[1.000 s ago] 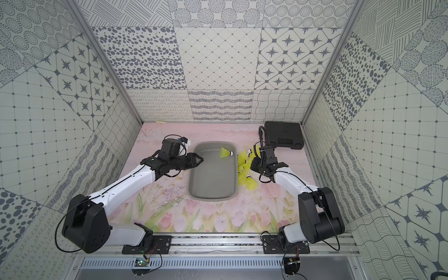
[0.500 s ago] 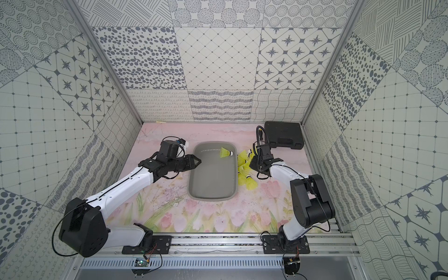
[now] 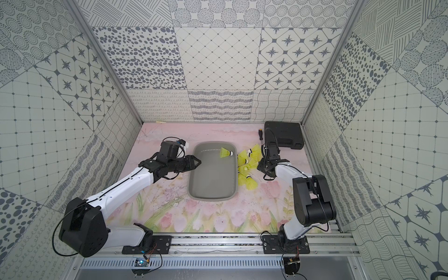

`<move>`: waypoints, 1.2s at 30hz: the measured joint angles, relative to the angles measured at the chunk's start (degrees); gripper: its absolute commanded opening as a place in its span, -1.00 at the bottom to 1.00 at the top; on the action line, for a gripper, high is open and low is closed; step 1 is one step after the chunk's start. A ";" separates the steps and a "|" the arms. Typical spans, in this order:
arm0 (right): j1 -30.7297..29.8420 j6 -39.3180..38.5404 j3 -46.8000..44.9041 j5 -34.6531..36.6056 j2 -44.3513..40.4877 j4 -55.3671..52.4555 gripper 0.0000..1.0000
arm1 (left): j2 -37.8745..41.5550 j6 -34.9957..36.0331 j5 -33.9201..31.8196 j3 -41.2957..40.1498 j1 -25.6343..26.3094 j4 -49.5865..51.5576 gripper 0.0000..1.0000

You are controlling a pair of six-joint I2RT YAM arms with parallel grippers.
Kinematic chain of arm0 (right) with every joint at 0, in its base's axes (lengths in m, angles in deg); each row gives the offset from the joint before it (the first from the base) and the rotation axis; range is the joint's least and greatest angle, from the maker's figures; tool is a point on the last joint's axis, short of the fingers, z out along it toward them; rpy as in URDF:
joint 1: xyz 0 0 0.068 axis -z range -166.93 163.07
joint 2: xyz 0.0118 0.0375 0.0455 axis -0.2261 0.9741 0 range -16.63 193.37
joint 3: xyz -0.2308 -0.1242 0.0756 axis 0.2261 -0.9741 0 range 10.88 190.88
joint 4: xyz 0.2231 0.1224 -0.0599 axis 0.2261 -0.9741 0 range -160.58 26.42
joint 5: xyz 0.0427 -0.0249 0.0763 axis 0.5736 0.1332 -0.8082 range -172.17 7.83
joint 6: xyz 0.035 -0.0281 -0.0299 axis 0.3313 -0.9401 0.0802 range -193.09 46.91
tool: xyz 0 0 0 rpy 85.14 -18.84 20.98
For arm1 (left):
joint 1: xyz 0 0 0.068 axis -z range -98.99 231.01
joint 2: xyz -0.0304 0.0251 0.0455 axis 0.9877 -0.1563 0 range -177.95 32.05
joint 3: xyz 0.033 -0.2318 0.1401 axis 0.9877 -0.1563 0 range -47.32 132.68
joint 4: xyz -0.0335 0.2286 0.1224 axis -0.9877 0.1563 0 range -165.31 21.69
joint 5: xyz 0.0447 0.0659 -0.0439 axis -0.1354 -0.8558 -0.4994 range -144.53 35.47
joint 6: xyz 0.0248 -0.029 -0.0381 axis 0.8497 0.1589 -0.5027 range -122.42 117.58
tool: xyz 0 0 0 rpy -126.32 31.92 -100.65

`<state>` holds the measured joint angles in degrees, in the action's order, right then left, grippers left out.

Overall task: Put the shuttlecocks into the storage box
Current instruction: Pick up the shuttlecock at the center of the board.

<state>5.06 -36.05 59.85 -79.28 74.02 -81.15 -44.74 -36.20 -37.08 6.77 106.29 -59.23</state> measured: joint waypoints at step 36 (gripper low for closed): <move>0.94 11.43 -4.72 -9.38 -4.42 6.16 0.35 | -1.97 0.90 0.28 -1.33 -0.35 -0.09 -0.02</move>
<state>6.00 -24.62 55.13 -88.65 69.61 -74.98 -46.71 -35.31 -36.80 5.43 105.94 -59.32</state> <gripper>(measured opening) 0.674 0.488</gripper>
